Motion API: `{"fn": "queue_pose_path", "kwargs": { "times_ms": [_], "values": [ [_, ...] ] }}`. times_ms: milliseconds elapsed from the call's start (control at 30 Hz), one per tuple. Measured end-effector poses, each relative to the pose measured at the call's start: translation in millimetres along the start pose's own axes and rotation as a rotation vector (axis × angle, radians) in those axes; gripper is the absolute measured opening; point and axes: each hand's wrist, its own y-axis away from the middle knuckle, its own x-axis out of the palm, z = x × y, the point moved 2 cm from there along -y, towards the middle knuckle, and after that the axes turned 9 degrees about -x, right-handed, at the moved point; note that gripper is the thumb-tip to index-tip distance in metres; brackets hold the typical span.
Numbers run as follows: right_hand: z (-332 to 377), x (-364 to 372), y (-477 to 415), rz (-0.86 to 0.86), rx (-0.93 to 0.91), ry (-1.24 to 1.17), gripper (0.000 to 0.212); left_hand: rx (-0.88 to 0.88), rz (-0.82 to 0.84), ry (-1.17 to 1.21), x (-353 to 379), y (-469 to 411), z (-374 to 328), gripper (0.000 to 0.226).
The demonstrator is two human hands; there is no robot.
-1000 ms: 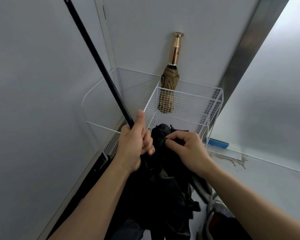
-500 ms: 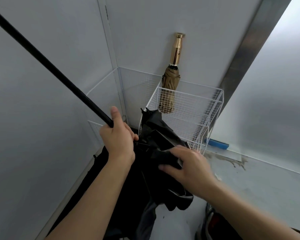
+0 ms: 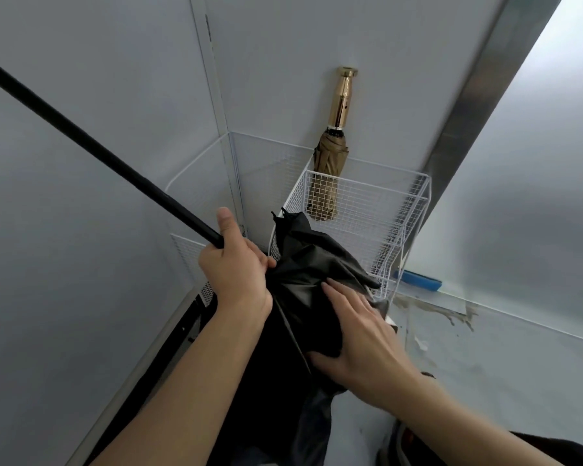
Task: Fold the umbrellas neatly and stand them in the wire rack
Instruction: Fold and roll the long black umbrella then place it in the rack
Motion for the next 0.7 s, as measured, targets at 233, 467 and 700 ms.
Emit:
{"fn": "queue_pose_path", "kwargs": {
  "times_ms": [233,467,700],
  "values": [
    [-8,-12,-5,-0.143,0.091,0.157,0.054,-0.069,0.19,0.051,8,53,-8,0.07],
    [-15,-32,29,-0.212,0.03,-0.231,0.026,-0.155,0.586,-0.02,9,96,-28,0.054],
    [8,-37,57,0.017,-0.139,-0.831,0.027,-0.181,0.962,-0.196,-7,115,-39,0.049]
  ]
}}
